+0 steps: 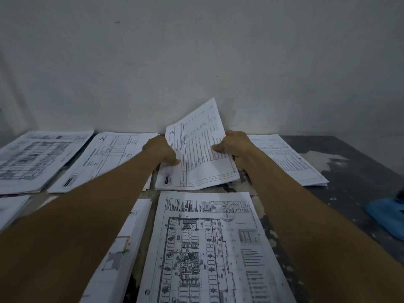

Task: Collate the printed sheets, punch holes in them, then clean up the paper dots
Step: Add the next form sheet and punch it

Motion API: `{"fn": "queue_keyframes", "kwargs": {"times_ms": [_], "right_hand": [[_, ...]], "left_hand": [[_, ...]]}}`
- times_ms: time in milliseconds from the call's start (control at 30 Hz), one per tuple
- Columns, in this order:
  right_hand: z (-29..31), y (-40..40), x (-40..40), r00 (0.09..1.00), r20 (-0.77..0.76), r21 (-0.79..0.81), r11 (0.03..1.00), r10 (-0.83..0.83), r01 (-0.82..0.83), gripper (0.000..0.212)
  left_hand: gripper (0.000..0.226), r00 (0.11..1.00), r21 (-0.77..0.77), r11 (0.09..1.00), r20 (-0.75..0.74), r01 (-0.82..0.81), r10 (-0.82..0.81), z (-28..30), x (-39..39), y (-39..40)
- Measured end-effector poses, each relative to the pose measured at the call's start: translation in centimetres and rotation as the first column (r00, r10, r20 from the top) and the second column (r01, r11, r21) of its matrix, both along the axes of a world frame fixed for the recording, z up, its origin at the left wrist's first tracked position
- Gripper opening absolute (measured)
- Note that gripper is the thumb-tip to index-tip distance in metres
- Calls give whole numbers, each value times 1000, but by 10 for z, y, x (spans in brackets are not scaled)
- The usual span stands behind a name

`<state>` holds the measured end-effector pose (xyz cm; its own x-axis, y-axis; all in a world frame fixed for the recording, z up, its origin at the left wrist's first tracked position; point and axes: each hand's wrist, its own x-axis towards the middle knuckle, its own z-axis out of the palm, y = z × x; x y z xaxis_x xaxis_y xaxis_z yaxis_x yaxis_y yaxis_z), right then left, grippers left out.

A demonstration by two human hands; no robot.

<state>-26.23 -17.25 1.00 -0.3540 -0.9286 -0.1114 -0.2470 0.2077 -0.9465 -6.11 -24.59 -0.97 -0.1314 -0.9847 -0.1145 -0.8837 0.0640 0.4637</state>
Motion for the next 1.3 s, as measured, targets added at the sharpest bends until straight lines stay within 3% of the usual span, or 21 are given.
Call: {"fn": "queue_keyframes", "kwargs": {"times_ms": [67,133,233,367,433,600,867,1067,1167,1300], "right_hand": [[6,8,-3,998,56,-81,996,41,-37,28],[13,17,-5,993,77,-150,985,95,-83,33],[27,29,-10,980,106,-238,962,166,-137,40],[46,49,-19,985,70,-318,939,159,-129,41],[53,59,-23,990,52,-342,934,127,-102,43],[60,90,-26,997,70,-406,914,23,7,38],[72,141,-32,988,149,-509,854,-37,109,33],[83,181,-39,981,192,-494,865,16,83,33],[86,201,-37,991,126,-529,848,46,28,28],[80,222,-29,994,107,-553,833,37,29,24]], "left_hand": [[37,938,26,996,-335,-90,94,3,-1,0],[43,794,90,986,-583,-144,169,13,-1,4],[63,618,149,968,-748,-200,243,30,-2,6],[53,468,98,946,-851,-309,240,49,-5,15],[40,445,-19,937,-883,-349,148,57,-9,23],[31,426,-265,890,-900,-371,-91,83,-19,63],[13,403,-448,847,-858,-286,-318,128,-25,121],[10,467,-622,743,-749,-248,-471,141,-33,162],[7,482,-668,708,-710,-229,-513,140,-33,182],[13,440,-600,760,-770,-252,-462,132,-20,202]]}}
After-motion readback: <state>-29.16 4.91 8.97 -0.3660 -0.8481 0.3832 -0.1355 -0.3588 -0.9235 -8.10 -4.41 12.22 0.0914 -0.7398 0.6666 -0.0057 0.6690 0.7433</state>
